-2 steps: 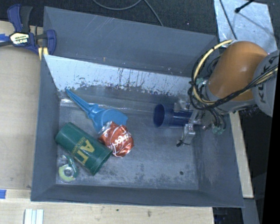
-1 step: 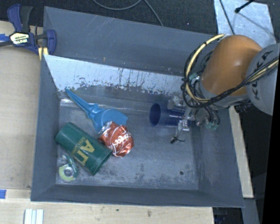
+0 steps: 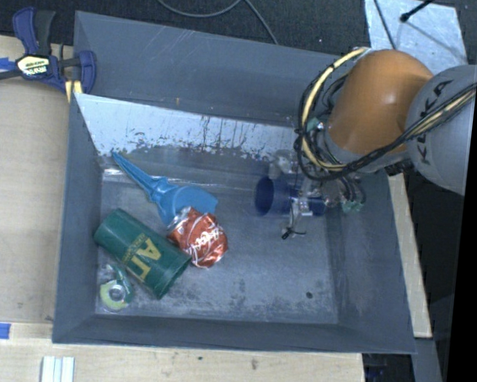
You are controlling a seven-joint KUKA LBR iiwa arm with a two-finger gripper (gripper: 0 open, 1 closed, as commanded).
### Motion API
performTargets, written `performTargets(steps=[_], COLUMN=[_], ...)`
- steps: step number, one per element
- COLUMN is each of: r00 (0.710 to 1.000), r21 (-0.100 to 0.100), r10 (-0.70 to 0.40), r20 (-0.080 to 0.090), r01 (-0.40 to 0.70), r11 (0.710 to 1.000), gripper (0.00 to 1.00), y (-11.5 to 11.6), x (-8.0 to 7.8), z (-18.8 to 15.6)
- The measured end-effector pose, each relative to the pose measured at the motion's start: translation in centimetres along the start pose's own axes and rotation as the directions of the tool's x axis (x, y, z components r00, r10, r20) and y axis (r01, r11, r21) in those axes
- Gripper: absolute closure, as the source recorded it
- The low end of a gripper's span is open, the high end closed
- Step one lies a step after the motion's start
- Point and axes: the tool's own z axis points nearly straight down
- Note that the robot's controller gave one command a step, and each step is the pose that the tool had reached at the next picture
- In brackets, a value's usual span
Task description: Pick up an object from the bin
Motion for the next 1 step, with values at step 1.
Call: performTargets(steps=[1], r00=[1.000], r21=[0.002], r10=[-0.009], r20=[-0.001], r01=[0.009], r11=[1.000], gripper=[0.00], y=[-1.33], x=[0.28], z=[1.89])
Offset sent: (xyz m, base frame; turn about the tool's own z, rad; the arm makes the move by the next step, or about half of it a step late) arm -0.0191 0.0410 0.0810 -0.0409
